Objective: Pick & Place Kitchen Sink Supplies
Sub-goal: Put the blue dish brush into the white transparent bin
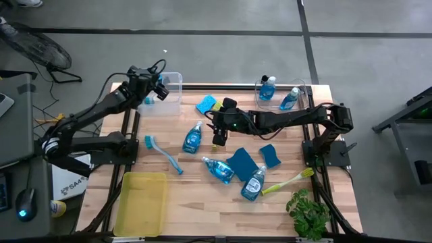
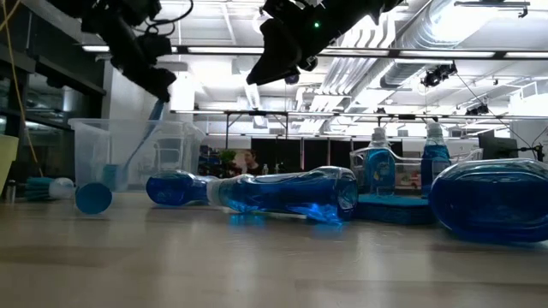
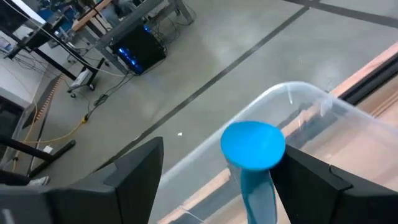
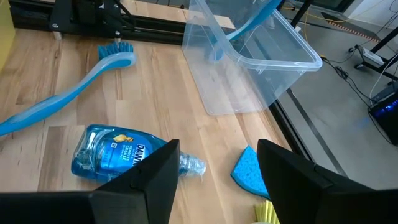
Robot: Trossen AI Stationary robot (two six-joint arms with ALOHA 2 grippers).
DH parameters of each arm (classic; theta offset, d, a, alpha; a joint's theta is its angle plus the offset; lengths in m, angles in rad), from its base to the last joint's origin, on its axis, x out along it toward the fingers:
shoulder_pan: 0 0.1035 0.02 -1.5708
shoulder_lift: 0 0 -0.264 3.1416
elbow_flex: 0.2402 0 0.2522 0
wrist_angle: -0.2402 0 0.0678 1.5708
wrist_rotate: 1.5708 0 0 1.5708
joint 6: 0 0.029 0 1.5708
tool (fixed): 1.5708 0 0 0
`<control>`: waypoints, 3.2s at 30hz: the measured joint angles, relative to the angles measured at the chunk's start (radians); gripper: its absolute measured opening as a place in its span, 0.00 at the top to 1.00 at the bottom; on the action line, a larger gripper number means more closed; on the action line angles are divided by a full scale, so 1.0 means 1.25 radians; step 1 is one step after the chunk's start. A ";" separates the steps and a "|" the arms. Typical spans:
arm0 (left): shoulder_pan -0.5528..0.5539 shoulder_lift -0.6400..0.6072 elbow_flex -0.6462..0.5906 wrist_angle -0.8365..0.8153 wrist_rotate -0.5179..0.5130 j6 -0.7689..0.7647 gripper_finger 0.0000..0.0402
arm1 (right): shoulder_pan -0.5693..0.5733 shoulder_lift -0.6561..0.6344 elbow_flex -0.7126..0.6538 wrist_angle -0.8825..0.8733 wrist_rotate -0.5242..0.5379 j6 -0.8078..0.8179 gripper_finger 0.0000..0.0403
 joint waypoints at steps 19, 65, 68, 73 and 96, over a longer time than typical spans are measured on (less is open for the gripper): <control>0.000 -0.003 0.130 -0.216 0.023 -0.048 0.31 | 0.000 0.000 0.000 -0.014 0.000 0.003 0.48; -0.075 -0.003 0.012 -0.602 0.676 0.061 0.15 | 0.000 0.000 0.000 -0.049 -0.008 0.015 0.48; -0.143 0.028 0.015 -0.586 0.663 0.057 0.15 | 0.000 0.000 0.000 -0.049 -0.008 0.014 0.48; -0.274 0.093 0.014 -0.566 0.589 0.058 0.15 | 0.000 0.000 0.000 -0.050 -0.009 0.012 0.48; -0.636 0.372 0.014 -0.570 0.391 0.020 0.23 | 0.000 0.000 0.000 -0.088 -0.009 -0.003 0.48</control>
